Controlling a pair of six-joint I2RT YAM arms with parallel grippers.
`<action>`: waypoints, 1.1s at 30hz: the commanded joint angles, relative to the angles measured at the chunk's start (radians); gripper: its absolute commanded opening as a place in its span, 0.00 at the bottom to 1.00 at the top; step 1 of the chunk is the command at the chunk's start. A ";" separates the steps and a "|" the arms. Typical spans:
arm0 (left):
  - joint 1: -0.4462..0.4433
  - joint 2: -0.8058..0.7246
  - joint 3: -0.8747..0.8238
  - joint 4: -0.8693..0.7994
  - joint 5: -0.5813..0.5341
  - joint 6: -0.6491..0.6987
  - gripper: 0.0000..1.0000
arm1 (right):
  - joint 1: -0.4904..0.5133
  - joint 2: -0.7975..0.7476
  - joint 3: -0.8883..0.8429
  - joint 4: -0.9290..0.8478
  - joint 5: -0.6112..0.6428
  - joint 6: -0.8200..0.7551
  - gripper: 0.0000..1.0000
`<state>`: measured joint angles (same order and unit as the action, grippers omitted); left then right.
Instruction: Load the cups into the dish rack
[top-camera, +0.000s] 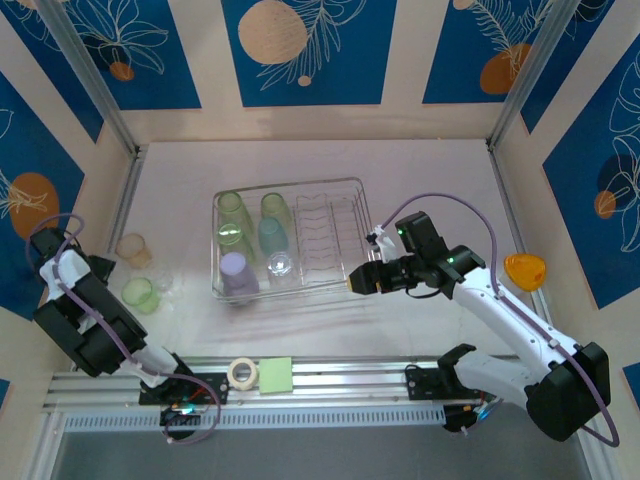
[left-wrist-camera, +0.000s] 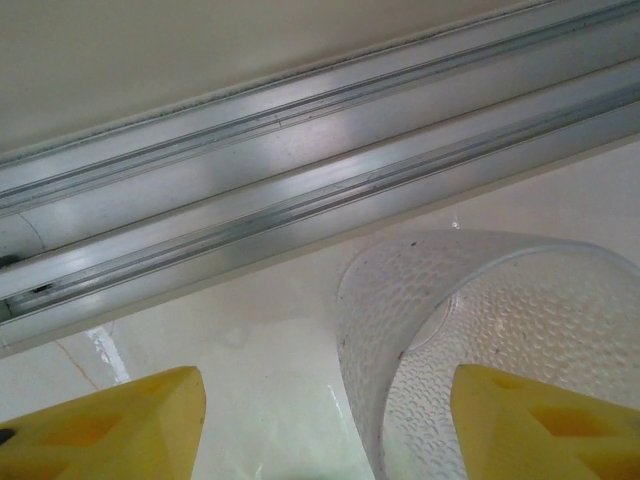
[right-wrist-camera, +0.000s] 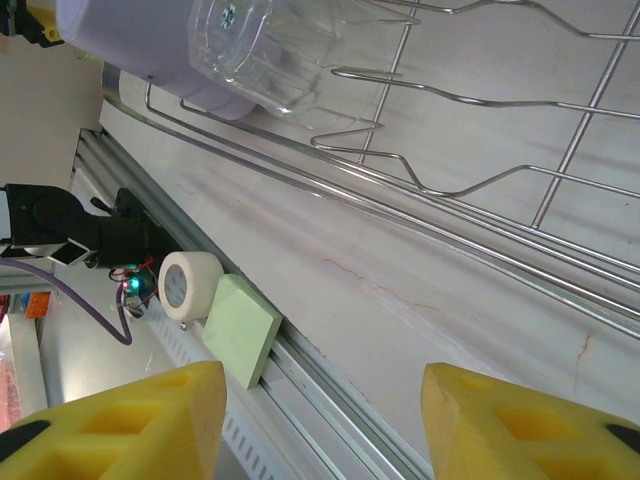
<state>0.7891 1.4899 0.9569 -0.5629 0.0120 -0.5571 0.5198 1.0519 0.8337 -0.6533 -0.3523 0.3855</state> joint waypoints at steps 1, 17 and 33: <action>0.007 0.012 -0.009 0.020 0.016 -0.010 0.64 | 0.009 -0.013 0.022 -0.031 0.007 -0.016 0.55; 0.006 0.071 -0.010 0.050 0.029 -0.024 0.44 | 0.013 -0.062 0.010 -0.061 0.033 -0.001 0.55; 0.018 -0.110 0.002 -0.116 0.008 -0.083 0.00 | 0.011 -0.088 0.035 -0.065 0.048 0.010 0.55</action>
<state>0.7918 1.4818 0.9516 -0.5987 0.0158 -0.6079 0.5243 0.9779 0.8337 -0.7040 -0.3077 0.3870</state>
